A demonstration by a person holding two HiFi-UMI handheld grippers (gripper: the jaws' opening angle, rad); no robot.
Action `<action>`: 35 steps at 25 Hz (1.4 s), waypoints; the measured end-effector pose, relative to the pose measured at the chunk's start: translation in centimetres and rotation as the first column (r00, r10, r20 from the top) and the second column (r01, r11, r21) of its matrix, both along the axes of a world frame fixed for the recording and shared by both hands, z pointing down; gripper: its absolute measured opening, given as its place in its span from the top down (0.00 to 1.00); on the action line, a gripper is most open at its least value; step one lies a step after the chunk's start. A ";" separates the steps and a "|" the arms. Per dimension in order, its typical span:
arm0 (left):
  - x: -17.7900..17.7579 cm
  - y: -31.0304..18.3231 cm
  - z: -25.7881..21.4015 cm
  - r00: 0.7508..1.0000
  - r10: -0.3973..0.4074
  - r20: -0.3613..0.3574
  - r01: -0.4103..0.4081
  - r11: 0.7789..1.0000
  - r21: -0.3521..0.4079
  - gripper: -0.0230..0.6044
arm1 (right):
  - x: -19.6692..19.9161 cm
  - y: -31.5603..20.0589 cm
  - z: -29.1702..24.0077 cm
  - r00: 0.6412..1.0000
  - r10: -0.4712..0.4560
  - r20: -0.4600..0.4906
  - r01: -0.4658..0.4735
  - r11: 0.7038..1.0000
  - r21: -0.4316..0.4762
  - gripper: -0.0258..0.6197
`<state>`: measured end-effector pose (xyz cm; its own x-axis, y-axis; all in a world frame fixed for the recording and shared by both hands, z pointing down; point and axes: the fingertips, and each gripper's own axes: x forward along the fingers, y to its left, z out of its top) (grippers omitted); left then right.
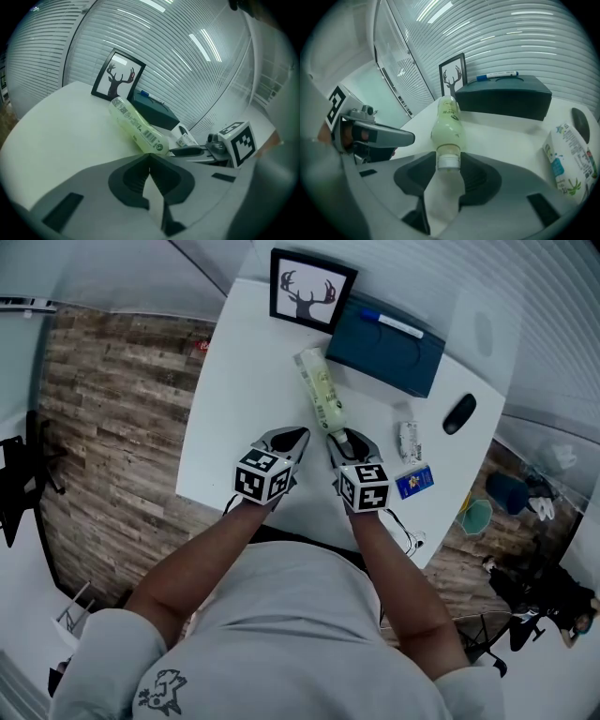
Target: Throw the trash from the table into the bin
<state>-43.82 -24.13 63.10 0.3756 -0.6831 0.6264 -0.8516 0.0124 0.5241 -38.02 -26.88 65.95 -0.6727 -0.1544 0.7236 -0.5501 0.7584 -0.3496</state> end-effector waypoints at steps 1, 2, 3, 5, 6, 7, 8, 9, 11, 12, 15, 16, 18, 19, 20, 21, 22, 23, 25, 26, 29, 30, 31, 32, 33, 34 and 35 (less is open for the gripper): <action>0.0 0.1 0.0 1.000 -0.002 0.000 0.002 1.000 -0.002 0.95 | -0.1 0.1 0.0 1.000 -0.006 -0.001 0.006 1.000 -0.002 0.72; -0.1 0.1 0.1 1.000 -0.003 0.000 0.003 1.000 -0.003 0.95 | -0.1 0.1 0.0 1.000 -0.012 -0.004 0.012 1.000 -0.001 0.73; -0.1 0.1 0.1 1.000 -0.005 0.000 0.005 1.000 -0.004 0.95 | 0.0 0.1 0.0 1.000 -0.017 -0.006 0.017 1.000 0.001 0.73; -0.1 0.2 0.0 1.000 -0.008 0.001 0.008 1.000 -0.003 0.95 | 0.0 0.1 -0.1 1.000 -0.018 -0.003 0.019 1.000 0.005 0.73; -0.1 0.3 -0.1 1.000 -0.009 0.002 0.009 1.000 -0.002 0.95 | 0.0 0.1 -0.2 1.000 -0.018 -0.001 0.018 1.000 0.006 0.73; 0.0 0.4 -0.2 1.000 -0.011 0.002 0.011 1.000 -0.002 0.95 | 0.0 0.1 -0.4 1.000 -0.018 0.001 0.018 1.000 0.006 0.73; 0.0 0.5 -0.2 1.000 -0.011 0.003 0.011 1.000 -0.002 0.95 | 0.1 0.2 -0.5 1.000 -0.019 0.003 0.019 1.000 0.007 0.73; 0.1 0.6 -0.3 1.000 -0.011 0.003 0.011 1.000 -0.004 0.95 | 0.1 0.2 -0.7 1.000 -0.019 0.005 0.019 1.000 0.009 0.74; 0.4 0.8 -0.5 1.000 -0.011 0.003 0.011 1.000 -0.005 0.95 | 0.3 0.2 -1.1 1.000 -0.016 0.011 0.016 1.000 0.014 0.74; 0.5 0.9 -0.5 1.000 -0.010 0.004 0.010 1.000 -0.003 0.95 | 0.3 0.2 -1.4 1.000 -0.016 0.015 0.016 1.000 0.019 0.73; 1.0 1.1 -0.9 1.000 -0.012 0.005 0.012 1.000 0.006 0.95 | 0.5 0.3 -2.1 0.999 -0.020 0.027 0.019 0.999 0.036 0.74; 1.2 1.1 -1.1 1.000 -0.012 0.006 0.012 1.000 0.010 0.95 | 0.7 0.3 -2.3 0.999 -0.019 0.031 0.017 0.999 0.040 0.74; 1.7 1.3 -1.6 1.000 -0.009 0.012 0.009 1.000 0.022 0.95 | 1.2 0.6 -2.9 0.999 -0.017 0.040 0.015 0.999 0.051 0.74; 2.0 1.4 -1.9 1.000 -0.008 0.015 0.008 1.000 0.028 0.95 | 1.5 0.7 -3.2 0.999 -0.016 0.043 0.014 0.998 0.056 0.74; 2.2 1.5 -2.2 1.000 -0.007 0.017 0.007 0.999 0.033 0.95 | 1.8 0.9 -3.5 0.999 -0.014 0.046 0.011 0.998 0.061 0.74; 2.5 1.7 -2.5 1.000 -0.007 0.019 0.006 0.999 0.038 0.95 | 2.2 1.0 -3.8 0.999 -0.011 0.049 0.008 0.998 0.065 0.74; 2.8 1.8 -2.8 1.000 -0.005 0.023 0.004 0.999 0.043 0.95 | 2.5 1.2 -4.1 0.999 -0.006 0.052 0.003 0.998 0.069 0.74; 3.1 2.0 -3.1 1.000 -0.004 0.026 0.002 0.999 0.049 0.95 | 2.9 1.3 -4.5 0.998 -0.001 0.056 -0.003 0.997 0.073 0.74; 3.7 2.3 -3.7 0.999 0.000 0.034 -0.002 0.998 0.062 0.95 | 3.8 1.6 -5.2 0.998 0.010 0.068 -0.016 0.997 0.081 0.74; 4.1 2.4 -4.1 0.999 0.001 0.038 -0.004 0.998 0.070 0.95 | 4.2 1.7 -5.7 0.997 0.015 0.077 -0.021 0.996 0.087 0.74; 5.0 2.7 -5.7 0.999 -0.002 0.053 -0.003 0.995 0.098 0.95 | 5.4 2.3 -7.3 0.995 0.021 0.101 -0.033 0.993 0.113 0.74; 5.4 2.9 -6.3 0.998 -0.002 0.059 -0.004 0.994 0.107 0.95 | 5.9 2.4 -7.9 0.994 0.024 0.108 -0.037 0.992 0.121 0.74; 5.7 3.0 -6.9 0.998 -0.001 0.065 -0.007 0.993 0.117 0.95 | 6.4 2.6 -8.6 0.993 0.028 0.116 -0.043 0.991 0.128 0.74; 6.1 3.1 -7.6 0.997 0.000 0.071 -0.009 0.992 0.126 0.95 | 6.8 2.7 -9.3 0.992 0.033 0.124 -0.050 0.989 0.137 0.74; 6.5 3.2 -8.3 0.997 0.000 0.077 -0.010 0.991 0.136 0.95 | 7.3 2.8 -10.0 0.991 0.036 0.132 -0.056 0.988 0.146 0.74; 6.8 3.1 -9.0 0.996 0.001 0.084 -0.013 0.989 0.147 0.95 | 7.7 2.9 -10.7 0.989 0.039 0.141 -0.061 0.986 0.156 0.74; 7.2 3.0 -9.7 0.996 0.002 0.092 -0.017 0.987 0.160 0.95 | 8.1 3.0 -11.4 0.988 0.042 0.150 -0.067 0.984 0.165 0.74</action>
<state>-36.64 -21.12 53.41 0.3288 -0.7744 0.5406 -0.8956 -0.0740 0.4387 -29.89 -23.87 54.58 -0.7559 -0.3055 0.5790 -0.5450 0.7837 -0.2980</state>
